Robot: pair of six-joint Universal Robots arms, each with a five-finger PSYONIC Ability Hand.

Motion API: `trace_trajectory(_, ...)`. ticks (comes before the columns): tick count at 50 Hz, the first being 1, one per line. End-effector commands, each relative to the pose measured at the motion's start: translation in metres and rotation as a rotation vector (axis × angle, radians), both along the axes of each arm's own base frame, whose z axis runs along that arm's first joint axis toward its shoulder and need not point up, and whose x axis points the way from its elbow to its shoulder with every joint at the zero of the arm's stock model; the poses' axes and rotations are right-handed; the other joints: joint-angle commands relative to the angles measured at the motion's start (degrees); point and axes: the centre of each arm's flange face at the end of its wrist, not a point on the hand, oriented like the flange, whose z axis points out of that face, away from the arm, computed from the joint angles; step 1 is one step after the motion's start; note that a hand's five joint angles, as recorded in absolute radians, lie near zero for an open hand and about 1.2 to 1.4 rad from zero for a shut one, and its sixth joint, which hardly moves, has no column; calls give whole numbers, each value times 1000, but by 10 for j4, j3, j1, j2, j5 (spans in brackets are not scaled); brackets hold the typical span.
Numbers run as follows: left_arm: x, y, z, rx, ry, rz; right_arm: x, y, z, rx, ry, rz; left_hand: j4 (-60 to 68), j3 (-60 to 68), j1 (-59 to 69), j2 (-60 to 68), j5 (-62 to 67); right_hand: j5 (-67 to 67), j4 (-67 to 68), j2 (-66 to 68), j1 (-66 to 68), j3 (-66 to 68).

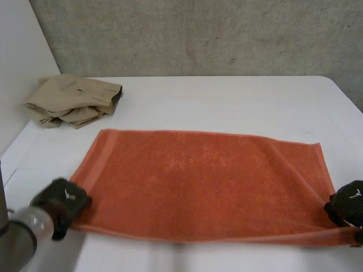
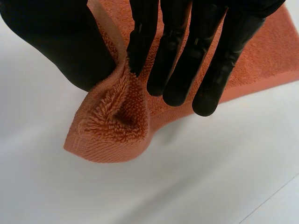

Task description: Fold the laundry.

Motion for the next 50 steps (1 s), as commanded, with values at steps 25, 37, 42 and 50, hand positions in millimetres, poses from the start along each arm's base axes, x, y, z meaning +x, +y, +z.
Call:
trace_trajectory(25,-82,-188,-25,-472,215,38,63,-150,-28,-571,-22,-94,112,116,136,113,138,140,119,130,247,123)
trace_trajectory(37,-114,-218,-40,-625,274,-5,75,-197,-43,-713,4,-237,-588,-584,-564,-587,-562,-560,-581,-570,-453,-577)
trace_trajectory(42,-119,-200,-27,-639,304,-22,73,-190,-13,-735,-150,-318,-588,-584,-564,-587,-562,-560,-581,-570,-453,-577)
trace_trajectory(50,-103,-164,9,-636,307,-14,58,-155,29,-696,-316,-342,-588,-584,-564,-587,-562,-560,-581,-570,-453,-577)
